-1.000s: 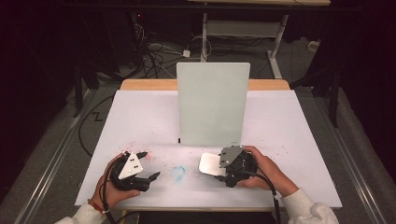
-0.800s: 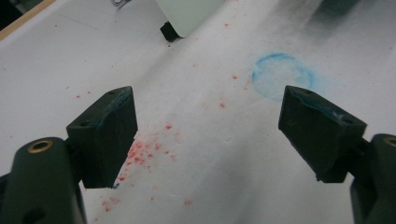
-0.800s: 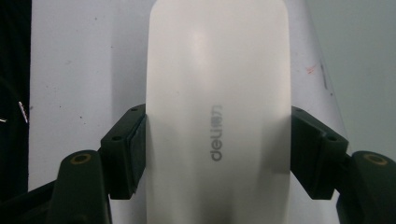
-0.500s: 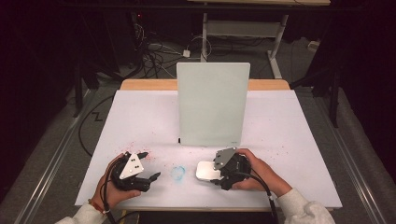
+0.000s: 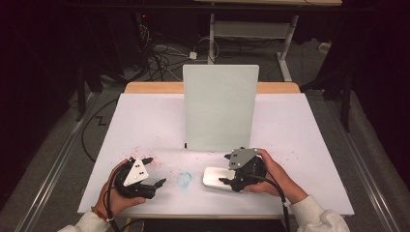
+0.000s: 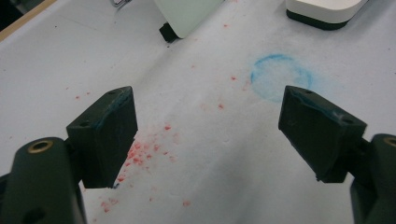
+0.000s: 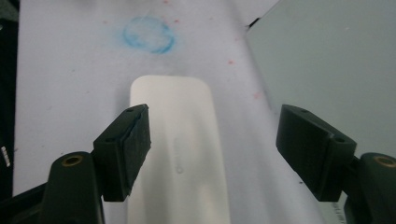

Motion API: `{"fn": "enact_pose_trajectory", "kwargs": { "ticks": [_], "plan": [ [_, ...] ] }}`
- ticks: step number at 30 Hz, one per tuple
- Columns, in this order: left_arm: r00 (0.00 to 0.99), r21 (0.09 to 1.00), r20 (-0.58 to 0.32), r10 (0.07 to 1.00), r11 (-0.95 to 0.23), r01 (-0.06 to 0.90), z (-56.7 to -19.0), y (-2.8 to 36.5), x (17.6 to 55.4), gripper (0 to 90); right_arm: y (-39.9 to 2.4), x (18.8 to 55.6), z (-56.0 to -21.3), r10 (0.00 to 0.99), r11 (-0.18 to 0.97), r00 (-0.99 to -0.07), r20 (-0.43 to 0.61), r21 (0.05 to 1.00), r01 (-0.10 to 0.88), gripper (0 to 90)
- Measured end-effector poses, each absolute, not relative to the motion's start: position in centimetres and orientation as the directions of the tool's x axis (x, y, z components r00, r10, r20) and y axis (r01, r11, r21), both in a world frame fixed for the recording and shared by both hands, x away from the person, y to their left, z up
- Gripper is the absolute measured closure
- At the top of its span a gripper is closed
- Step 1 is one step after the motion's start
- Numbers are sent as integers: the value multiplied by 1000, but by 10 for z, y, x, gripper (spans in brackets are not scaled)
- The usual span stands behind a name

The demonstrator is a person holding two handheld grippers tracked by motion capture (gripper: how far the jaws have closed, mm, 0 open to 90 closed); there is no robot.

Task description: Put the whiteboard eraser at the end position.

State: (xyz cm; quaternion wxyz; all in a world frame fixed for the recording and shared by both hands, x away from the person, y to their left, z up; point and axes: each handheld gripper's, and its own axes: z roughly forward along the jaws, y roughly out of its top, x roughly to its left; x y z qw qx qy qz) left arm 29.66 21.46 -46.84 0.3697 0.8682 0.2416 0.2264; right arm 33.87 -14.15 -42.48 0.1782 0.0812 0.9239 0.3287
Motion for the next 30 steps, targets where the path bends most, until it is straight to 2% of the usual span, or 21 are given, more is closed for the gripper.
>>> {"fn": "enact_pose_trajectory", "kwargs": {
  "ticks": [12, 30],
  "plan": [
    [779, 756, 211, 591, -604, 254, -468, 215, 297, 190, -177, 339, -403, 493, 648, -795, -354, 759, 64, 191],
    [751, 767, 220, 622, -587, 261, -466, 218, 302, 190, -261, 330, -422, 745, 515, -576, -337, 839, 175, 181]
  ]
}}
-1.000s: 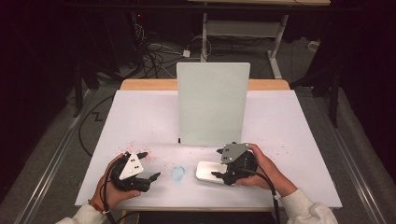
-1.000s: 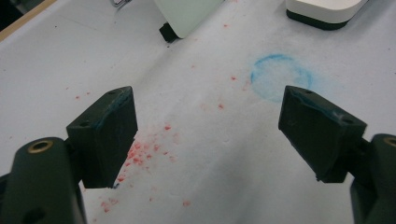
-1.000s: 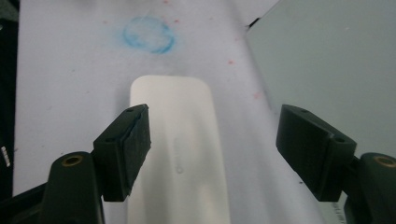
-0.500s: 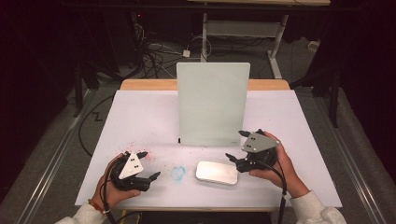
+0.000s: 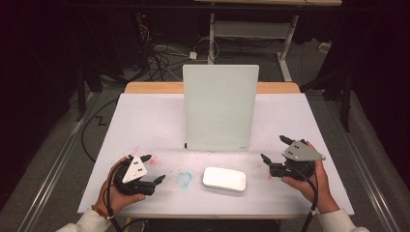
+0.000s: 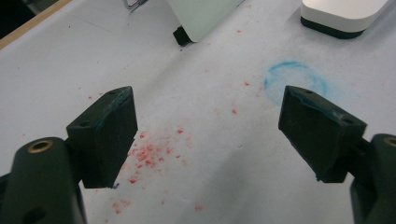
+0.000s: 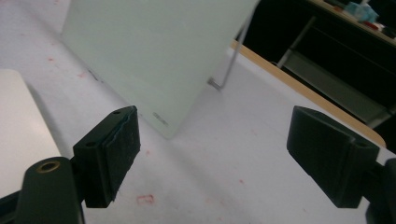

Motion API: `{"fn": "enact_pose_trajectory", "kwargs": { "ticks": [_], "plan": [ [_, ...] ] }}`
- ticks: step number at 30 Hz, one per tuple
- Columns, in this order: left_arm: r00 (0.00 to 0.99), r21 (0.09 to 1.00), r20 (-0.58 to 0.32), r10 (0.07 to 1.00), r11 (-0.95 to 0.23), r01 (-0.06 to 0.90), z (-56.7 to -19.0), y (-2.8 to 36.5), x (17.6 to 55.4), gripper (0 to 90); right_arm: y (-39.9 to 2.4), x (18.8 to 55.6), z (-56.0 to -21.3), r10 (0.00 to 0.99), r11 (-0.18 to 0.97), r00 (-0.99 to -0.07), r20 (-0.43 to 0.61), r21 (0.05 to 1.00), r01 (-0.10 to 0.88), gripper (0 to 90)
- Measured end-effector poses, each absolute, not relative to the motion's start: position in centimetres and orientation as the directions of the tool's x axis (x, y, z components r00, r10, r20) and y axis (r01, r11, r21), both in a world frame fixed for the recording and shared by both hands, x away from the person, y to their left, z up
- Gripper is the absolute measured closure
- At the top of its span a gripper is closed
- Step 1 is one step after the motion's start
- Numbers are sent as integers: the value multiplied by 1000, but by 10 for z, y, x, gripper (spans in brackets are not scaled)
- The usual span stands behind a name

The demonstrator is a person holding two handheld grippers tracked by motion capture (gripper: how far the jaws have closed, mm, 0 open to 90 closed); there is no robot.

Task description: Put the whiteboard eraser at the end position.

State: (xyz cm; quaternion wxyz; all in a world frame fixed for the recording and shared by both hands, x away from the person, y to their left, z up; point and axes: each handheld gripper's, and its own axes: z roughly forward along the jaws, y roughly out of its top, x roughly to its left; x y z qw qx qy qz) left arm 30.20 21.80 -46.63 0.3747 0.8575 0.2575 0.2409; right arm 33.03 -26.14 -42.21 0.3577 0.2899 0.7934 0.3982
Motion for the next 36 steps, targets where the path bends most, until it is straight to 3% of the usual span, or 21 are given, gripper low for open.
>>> {"fn": "enact_pose_trajectory", "kwargs": {
  "ticks": [11, 36],
  "plan": [
    [727, 765, 234, 645, -583, 272, -466, 219, 299, 190, -290, 308, -451, 777, 492, -547, -311, 843, 220, 184],
    [723, 767, 225, 653, -576, 282, -466, 220, 297, 190, -286, 306, -449, 779, 485, -543, -312, 849, 208, 168]
  ]
}}
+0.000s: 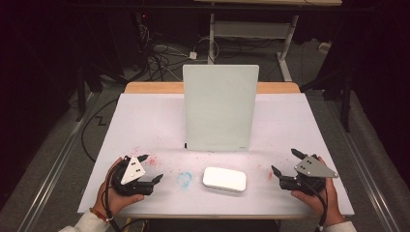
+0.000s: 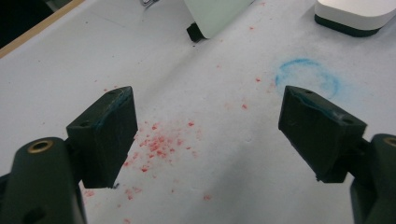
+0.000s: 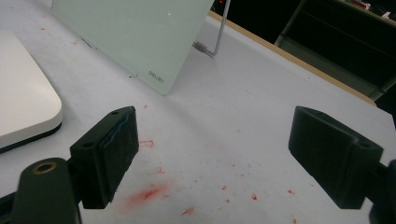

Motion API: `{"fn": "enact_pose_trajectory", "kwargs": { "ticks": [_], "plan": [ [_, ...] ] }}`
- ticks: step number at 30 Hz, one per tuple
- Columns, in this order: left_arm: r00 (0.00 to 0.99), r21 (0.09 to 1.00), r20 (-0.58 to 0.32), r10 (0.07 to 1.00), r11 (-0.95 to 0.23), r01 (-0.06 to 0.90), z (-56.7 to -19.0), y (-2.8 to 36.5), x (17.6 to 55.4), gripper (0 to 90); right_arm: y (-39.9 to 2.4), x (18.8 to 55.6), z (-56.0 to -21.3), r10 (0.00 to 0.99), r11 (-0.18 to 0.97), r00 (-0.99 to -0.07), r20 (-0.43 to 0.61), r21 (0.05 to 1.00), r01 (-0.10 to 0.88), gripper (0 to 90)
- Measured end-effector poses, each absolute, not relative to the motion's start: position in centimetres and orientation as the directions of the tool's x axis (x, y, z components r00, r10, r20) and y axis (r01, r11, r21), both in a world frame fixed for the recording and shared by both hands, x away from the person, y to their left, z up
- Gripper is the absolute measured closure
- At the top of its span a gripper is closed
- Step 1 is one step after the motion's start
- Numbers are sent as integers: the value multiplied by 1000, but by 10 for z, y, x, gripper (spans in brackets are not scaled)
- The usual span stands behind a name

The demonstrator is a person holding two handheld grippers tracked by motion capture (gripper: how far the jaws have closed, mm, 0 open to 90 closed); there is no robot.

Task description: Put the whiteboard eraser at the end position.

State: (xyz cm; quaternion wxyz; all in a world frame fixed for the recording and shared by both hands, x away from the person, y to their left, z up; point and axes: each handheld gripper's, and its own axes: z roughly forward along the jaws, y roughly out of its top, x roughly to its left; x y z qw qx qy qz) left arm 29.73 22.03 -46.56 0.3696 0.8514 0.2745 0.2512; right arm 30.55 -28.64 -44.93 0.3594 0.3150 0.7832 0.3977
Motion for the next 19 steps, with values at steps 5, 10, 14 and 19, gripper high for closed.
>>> {"fn": "enact_pose_trajectory", "kwargs": {
  "ticks": [5, 10, 14, 19],
  "plan": [
    [723, 767, 226, 653, -577, 281, -466, 220, 298, 190, -286, 306, -450, 779, 488, -544, -313, 846, 212, 168],
    [725, 765, 226, 650, -579, 281, -466, 219, 298, 190, -286, 306, -450, 778, 489, -544, -313, 846, 212, 167],
    [726, 765, 224, 651, -578, 283, -466, 218, 299, 190, -287, 306, -451, 778, 490, -546, -312, 845, 215, 168],
    [726, 764, 221, 651, -579, 287, -467, 217, 302, 190, -288, 307, -452, 777, 491, -547, -312, 844, 215, 166]
  ]
}}
